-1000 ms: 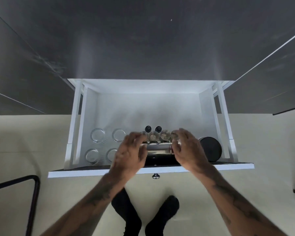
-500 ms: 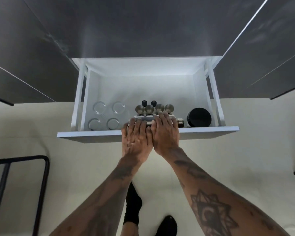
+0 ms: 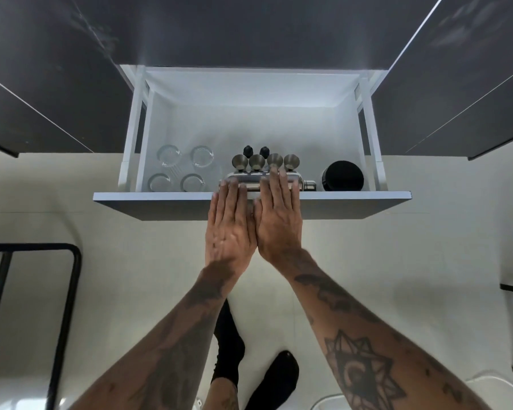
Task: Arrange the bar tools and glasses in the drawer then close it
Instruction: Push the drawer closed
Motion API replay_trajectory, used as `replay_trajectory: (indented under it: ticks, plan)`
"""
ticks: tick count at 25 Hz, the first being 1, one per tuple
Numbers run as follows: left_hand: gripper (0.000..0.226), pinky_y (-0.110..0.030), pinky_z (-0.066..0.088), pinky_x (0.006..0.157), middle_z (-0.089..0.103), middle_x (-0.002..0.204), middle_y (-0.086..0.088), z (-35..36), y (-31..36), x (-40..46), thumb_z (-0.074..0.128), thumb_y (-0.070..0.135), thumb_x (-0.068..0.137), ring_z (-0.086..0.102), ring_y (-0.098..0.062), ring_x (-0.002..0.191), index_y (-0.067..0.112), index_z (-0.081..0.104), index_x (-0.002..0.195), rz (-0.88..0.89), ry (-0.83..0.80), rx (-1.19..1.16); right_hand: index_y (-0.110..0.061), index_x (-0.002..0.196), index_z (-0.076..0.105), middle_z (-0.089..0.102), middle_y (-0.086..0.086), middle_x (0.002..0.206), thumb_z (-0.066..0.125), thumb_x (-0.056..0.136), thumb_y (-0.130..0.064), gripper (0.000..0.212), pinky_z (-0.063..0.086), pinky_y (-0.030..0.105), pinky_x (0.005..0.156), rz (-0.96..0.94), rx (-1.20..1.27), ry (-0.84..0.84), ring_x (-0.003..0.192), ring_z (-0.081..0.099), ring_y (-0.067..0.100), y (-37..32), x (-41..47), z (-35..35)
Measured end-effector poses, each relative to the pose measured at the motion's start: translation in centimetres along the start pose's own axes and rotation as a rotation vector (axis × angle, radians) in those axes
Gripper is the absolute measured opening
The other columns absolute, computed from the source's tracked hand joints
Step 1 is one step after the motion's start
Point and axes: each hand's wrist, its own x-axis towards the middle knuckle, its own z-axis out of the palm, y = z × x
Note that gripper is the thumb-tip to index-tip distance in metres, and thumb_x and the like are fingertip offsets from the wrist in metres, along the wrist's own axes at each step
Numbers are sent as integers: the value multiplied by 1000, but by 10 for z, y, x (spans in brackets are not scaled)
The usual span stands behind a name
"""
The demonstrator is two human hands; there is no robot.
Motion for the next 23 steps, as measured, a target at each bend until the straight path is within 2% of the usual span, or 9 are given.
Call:
replay_trajectory:
  ticks: [3,8,13,16,18,20,21,23]
  plan:
    - [53,-46,15,121,18,157,-21,1,2,-16,38,17,100,15,-33,147,-3,25,147,3,-35,-2,-2,154,3,-5,16,163,13,104,-29,57,-1,45,124,-5,-17,-18,151,-8,31,-3,-14,4]
    - [53,-48,16,120,16,157,-23,3,0,4,35,18,101,14,-36,146,-4,22,148,16,-54,32,-1,154,4,-4,17,163,17,105,-29,58,-2,44,124,-16,-48,-6,151,-6,32,0,8,3]
    - [57,-45,4,122,3,160,-21,7,-11,47,24,26,103,0,-33,148,-1,8,151,61,-96,95,-2,154,0,-5,18,163,19,105,-31,60,-6,44,123,-29,-55,-28,151,-8,32,4,50,-4]
    - [60,-44,1,122,-3,160,-21,5,-16,82,26,27,103,-5,-32,148,0,2,151,88,-113,85,-2,154,2,-3,18,163,24,105,-29,61,-4,43,124,-69,-65,-34,151,-6,33,5,82,-12]
    - [62,-43,8,122,7,160,-21,-3,-19,106,34,26,100,5,-34,149,-1,10,151,141,-91,59,-2,154,15,13,19,162,36,102,-24,59,8,41,124,-122,-20,-3,151,9,34,5,102,-18]
    - [59,-43,30,115,36,150,-21,-13,-22,120,46,23,92,34,-37,139,2,33,145,170,-50,15,-5,143,42,41,17,148,48,96,-19,49,34,39,111,-103,32,95,134,39,32,5,115,-22]
    - [56,-42,39,105,45,141,-19,-16,-22,124,51,22,89,44,-36,128,4,41,140,148,-64,7,-7,134,50,48,15,138,51,93,-19,43,40,39,102,-83,29,114,122,46,29,5,120,-23]
    - [55,-40,44,97,45,136,-16,-17,-23,135,53,24,88,47,-32,122,5,39,138,75,-174,14,-8,131,49,47,10,136,53,90,-19,43,40,36,97,-51,17,58,117,46,27,5,132,-23]
